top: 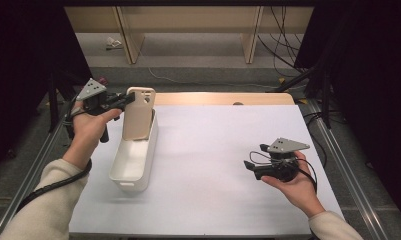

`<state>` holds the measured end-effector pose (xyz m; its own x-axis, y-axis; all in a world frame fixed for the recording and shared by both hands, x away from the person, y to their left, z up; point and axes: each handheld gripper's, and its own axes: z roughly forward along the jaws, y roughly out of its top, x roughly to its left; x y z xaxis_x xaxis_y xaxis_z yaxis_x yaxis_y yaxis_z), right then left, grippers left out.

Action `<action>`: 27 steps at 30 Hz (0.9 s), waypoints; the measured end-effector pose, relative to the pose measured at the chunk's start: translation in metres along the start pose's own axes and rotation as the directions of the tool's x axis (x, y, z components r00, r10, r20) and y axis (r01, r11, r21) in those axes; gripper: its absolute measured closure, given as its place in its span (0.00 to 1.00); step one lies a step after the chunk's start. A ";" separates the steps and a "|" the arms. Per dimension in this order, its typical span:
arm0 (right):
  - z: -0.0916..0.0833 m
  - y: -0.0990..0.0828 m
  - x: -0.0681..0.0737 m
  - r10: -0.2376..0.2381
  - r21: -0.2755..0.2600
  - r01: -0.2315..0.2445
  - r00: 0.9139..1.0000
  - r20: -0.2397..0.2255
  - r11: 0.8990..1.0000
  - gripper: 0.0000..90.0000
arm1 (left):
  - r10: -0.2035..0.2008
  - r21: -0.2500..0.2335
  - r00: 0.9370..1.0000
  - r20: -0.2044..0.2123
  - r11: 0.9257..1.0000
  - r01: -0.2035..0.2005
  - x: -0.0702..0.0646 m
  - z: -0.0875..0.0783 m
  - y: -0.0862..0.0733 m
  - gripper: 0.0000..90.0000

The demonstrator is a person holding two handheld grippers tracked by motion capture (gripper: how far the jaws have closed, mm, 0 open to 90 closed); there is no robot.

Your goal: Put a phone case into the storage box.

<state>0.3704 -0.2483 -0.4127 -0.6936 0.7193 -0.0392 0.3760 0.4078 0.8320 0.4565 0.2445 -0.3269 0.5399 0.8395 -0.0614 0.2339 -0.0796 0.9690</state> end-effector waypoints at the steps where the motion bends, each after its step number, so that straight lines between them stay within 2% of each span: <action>1: 0.000 0.000 0.000 0.000 0.000 0.000 1.000 0.000 1.000 0.22 | 0.002 -0.001 1.000 -0.001 1.000 -0.002 0.001 0.001 0.000 0.90; 7: 0.000 0.000 0.000 0.002 -0.003 -0.002 1.000 0.001 1.000 0.22 | -0.005 -0.010 1.000 0.002 1.000 0.005 0.004 0.006 -0.001 0.90; 27: 0.000 0.000 0.000 0.003 -0.003 -0.003 1.000 0.000 1.000 0.22 | -0.003 0.004 1.000 -0.017 1.000 0.003 0.015 0.020 -0.006 0.90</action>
<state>0.3705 -0.2487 -0.4127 -0.6928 0.7202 -0.0366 0.3759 0.4040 0.8340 0.4796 0.2466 -0.3383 0.5253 0.8488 -0.0600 0.2387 -0.0793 0.9678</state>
